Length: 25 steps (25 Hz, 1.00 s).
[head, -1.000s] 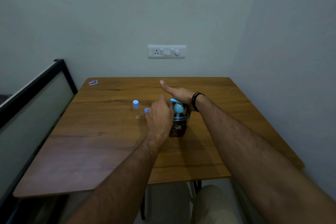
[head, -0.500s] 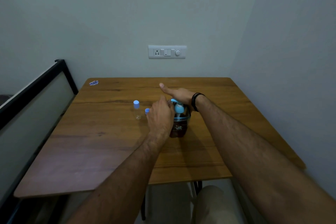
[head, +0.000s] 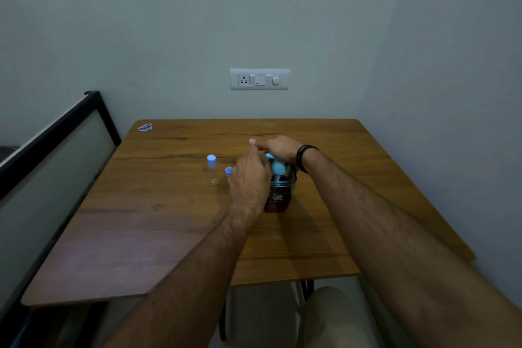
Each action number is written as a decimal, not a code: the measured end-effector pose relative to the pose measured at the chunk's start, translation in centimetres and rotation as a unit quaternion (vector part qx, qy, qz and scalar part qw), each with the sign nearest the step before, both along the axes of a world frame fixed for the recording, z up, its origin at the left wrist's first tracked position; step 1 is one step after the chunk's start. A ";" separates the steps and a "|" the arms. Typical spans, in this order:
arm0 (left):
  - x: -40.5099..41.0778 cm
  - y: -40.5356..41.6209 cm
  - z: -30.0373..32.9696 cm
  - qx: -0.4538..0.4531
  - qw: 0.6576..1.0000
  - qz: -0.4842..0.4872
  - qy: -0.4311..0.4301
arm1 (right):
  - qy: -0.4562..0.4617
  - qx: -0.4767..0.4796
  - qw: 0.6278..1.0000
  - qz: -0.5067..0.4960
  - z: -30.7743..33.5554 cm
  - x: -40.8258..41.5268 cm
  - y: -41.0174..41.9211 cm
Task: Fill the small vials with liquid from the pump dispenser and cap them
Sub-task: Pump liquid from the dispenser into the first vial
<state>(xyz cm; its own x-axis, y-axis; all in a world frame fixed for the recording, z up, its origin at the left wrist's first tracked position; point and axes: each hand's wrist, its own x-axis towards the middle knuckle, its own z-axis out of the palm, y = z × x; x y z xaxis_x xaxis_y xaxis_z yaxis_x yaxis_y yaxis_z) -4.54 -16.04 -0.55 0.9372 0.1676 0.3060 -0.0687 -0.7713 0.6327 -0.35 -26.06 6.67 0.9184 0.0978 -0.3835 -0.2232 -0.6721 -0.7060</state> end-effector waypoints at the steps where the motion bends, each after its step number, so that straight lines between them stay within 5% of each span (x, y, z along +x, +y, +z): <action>1: 0.0 0.0 0.1 0.002 1.000 -0.002 0.002 | -0.003 -0.012 1.000 0.000 0.0 0.2 0.0; 25: -0.2 -0.3 -0.1 0.005 1.000 0.019 -0.011 | 0.036 0.003 0.999 0.017 0.3 0.6 -0.4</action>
<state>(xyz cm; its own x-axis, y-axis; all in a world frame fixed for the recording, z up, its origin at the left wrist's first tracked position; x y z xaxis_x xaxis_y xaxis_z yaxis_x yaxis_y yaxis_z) -4.73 -16.37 -0.64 0.9233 0.2005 0.3276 -0.0522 -0.7795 0.6242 0.26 -26.45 7.00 0.8842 0.1316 -0.4482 -0.2510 -0.6753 -0.6935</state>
